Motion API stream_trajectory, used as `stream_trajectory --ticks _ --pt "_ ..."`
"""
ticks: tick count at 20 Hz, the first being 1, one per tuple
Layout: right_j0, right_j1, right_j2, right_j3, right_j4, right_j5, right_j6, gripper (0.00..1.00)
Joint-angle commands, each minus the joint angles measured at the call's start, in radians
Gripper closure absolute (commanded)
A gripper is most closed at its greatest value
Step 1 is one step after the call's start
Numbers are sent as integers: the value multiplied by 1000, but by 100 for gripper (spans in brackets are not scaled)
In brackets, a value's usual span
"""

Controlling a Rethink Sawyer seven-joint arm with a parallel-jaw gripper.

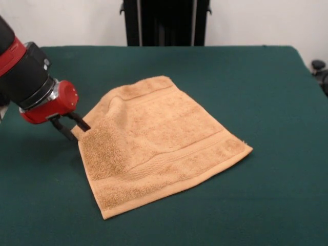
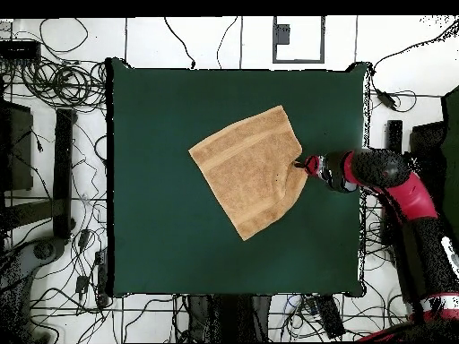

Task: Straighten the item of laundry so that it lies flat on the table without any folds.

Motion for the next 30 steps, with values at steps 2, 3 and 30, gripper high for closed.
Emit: stream_trajectory --ticks 2,3,30 --pt "59 89 -48 40 30 -19 99 100" --pt "59 89 -48 39 30 -18 99 100" --pt "148 -120 -282 86 -114 -212 200 100"
